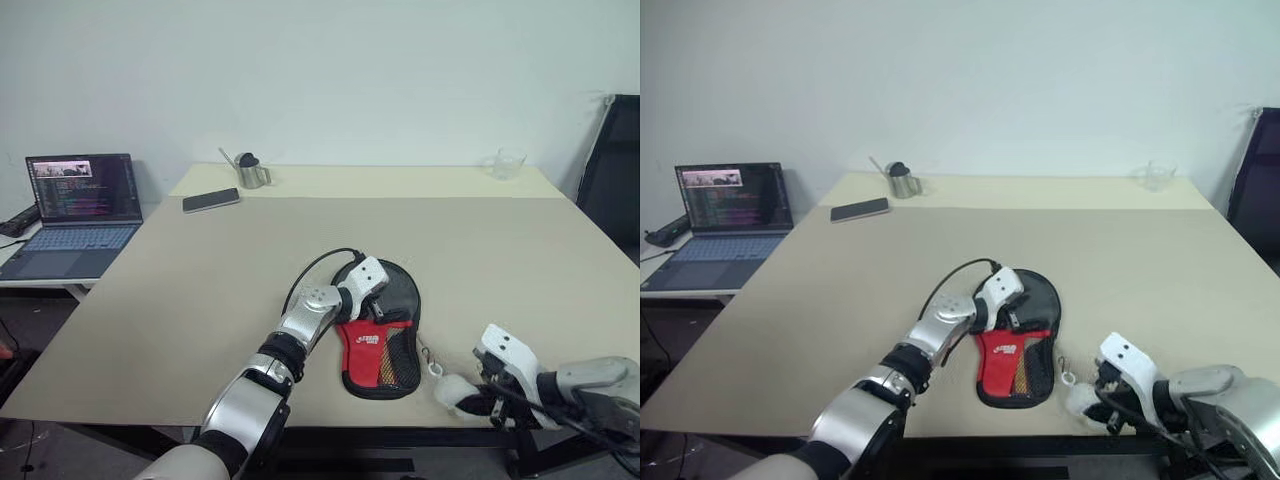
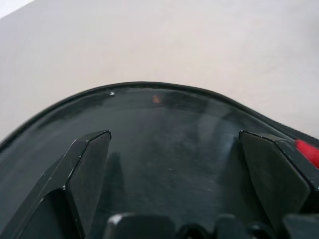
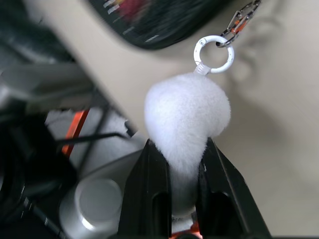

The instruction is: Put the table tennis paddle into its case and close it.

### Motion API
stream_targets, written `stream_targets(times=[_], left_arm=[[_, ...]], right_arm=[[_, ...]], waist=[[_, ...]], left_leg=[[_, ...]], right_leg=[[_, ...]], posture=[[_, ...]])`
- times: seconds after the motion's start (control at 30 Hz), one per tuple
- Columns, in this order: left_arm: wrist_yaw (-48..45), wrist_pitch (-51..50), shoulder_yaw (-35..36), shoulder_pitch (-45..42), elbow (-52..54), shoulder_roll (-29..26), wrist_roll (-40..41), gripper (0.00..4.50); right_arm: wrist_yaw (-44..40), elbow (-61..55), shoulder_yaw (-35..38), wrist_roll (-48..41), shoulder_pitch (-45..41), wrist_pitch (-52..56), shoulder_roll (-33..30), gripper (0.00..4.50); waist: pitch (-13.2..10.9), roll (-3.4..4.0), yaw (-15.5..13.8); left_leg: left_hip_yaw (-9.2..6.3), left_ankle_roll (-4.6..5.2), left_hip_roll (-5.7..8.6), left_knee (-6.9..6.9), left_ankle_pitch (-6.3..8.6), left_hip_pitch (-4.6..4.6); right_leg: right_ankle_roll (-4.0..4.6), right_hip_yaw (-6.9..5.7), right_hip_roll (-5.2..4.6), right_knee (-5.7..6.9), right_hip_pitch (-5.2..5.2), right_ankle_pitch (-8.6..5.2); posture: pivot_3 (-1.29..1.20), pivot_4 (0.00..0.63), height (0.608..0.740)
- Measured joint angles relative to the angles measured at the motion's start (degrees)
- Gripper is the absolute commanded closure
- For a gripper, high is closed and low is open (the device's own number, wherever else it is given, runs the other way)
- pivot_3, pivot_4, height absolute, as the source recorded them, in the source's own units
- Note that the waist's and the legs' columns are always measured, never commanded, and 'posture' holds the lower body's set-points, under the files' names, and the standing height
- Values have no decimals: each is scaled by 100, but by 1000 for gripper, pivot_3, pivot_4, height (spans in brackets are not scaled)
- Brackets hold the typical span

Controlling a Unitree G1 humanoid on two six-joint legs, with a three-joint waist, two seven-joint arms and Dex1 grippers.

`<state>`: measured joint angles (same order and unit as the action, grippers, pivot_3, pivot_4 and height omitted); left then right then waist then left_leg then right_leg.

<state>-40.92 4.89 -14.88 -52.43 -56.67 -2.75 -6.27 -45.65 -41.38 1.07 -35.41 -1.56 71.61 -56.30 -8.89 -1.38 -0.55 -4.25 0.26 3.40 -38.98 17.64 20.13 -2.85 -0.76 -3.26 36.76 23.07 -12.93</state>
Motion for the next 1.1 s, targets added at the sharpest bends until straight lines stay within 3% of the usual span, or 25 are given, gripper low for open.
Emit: stream_targets(times=[0.27, 0.67, 1.03, 1.1], left_arm=[[293, -165, -80, -80, -91, 14, -94, 0], [278, -171, -173, -60, -65, 22, -98, 0], [277, -171, -194, 2, 33, 9, -98, 0], [278, -171, -200, 6, 41, -1, -98, 0]], right_arm=[[-604, -262, -27, -211, 632, -781, -301, 4289], [-1065, -483, 13, -414, 1150, -1361, -792, 4290], [-1051, -453, -333, -164, 1038, -1801, -848, 4292], [-1022, -377, -384, -161, 915, -1834, -783, 3567]], waist=[[2, -11, 30], [31, -25, 32], [33, -30, 30], [32, -32, 30]], left_leg=[[-9, -3, -15, 3, 2, -42], [-31, -8, -18, 18, 6, -37], [-35, -10, -19, 22, 13, -34], [-35, -11, -20, 22, 14, -34]], right_leg=[[-7, 1, -10, -19, -75, -4], [-11, -15, -17, -70, -84, -2], [-11, -18, -19, -80, -84, -3], [-11, -18, -19, -80, -84, -3]], posture=[[0, 150, 740], [0, 150, 740], [0, 150, 740], [0, 150, 740]])
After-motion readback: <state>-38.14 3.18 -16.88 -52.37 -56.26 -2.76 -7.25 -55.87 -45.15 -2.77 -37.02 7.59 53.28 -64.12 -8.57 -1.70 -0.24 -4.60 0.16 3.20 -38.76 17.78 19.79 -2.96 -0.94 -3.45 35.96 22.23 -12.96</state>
